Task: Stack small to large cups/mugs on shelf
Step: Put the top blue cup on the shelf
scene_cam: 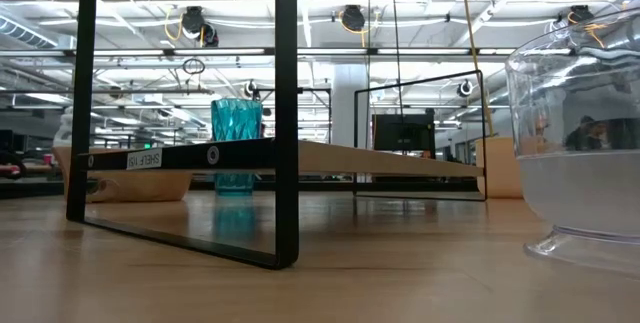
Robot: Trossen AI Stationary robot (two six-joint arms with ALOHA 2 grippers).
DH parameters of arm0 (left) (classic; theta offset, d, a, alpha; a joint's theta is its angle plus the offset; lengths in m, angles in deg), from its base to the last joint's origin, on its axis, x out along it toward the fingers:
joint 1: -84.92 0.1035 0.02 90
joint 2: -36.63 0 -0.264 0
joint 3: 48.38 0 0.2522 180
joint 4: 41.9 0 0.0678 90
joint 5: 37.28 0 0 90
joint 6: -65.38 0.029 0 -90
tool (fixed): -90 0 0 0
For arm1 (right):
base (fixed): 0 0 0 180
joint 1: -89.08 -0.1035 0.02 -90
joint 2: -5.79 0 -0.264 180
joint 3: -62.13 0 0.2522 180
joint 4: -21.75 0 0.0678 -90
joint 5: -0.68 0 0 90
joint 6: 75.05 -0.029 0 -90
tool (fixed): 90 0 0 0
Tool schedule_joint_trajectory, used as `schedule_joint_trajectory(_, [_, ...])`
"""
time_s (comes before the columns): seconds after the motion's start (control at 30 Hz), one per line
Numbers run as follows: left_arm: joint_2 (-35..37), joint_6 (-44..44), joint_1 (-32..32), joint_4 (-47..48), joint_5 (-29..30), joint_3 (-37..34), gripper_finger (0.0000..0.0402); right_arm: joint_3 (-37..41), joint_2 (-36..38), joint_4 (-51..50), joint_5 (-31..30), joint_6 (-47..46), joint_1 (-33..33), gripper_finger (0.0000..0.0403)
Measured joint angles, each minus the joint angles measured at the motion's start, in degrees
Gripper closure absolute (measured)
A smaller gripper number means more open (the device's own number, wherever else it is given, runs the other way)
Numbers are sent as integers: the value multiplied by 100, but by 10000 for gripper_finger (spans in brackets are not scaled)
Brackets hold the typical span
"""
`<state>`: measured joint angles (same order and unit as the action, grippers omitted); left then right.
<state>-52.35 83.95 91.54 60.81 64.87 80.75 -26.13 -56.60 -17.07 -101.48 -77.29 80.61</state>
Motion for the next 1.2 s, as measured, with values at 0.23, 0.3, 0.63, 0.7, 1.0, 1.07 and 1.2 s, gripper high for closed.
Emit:
schedule_joint_trajectory(0.23, [-364,83,909,8,-23,416,252,0,0,-9,0,13,0,403])
schedule_joint_trajectory(0.3, [-408,83,1141,5,-33,403,252,0,0,-9,0,13,0,403])
schedule_joint_trajectory(0.63, [-683,85,1725,109,-623,108,252,0,0,-71,0,-1,0,403])
schedule_joint_trajectory(0.7, [-688,258,1695,87,-639,21,252,0,0,-91,0,-3,1,403])
schedule_joint_trajectory(1.0, [-668,1472,1611,-304,-537,-653,252,0,0,-101,0,-7,0,403])
schedule_joint_trajectory(1.07, [-670,1531,1611,-496,-527,-852,252,0,0,-101,0,-7,0,403])
schedule_joint_trajectory(1.2, [-670,1565,1642,-755,-464,-1314,252,0,0,-120,0,-7,0,403])
